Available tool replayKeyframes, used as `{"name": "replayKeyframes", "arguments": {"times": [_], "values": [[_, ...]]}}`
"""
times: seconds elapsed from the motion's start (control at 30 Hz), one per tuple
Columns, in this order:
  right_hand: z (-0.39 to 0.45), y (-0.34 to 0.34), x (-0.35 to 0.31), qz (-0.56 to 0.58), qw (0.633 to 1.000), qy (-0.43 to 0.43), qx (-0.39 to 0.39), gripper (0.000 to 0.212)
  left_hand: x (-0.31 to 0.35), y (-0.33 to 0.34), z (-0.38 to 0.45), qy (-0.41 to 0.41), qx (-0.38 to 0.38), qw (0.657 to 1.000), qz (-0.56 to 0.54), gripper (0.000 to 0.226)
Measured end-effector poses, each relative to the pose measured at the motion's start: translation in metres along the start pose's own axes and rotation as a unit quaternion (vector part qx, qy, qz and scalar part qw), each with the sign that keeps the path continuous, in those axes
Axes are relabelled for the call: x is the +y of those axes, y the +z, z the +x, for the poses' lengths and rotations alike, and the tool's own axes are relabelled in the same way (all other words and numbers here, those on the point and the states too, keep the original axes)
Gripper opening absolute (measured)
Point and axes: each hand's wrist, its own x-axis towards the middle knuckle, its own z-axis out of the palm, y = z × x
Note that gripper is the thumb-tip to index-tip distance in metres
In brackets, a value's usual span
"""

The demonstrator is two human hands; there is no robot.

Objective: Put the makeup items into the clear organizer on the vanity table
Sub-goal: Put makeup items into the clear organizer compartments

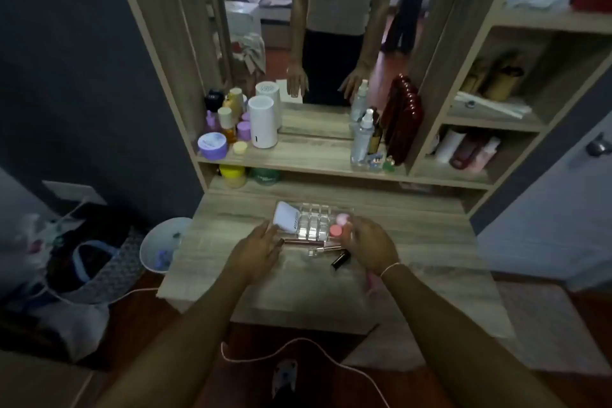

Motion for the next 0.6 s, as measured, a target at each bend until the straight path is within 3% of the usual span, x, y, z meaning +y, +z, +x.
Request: {"name": "replayKeyframes", "arguments": {"times": [0.13, 0.3, 0.6], "values": [[0.002, 0.050, -0.006, -0.002, 0.999, 0.007, -0.054, 0.040, -0.016, 0.031, 0.006, -0.014, -0.071, 0.997, -0.002, 0.052], [0.026, 0.091, -0.020, -0.044, 0.992, -0.035, -0.111, 0.039, -0.025, 0.045, 0.026, -0.031, -0.067, 0.996, -0.043, 0.051], [0.057, 0.122, -0.028, -0.105, 0.985, -0.104, -0.093, 0.016, -0.025, 0.058, 0.047, -0.050, -0.070, 0.995, -0.047, 0.036]]}}
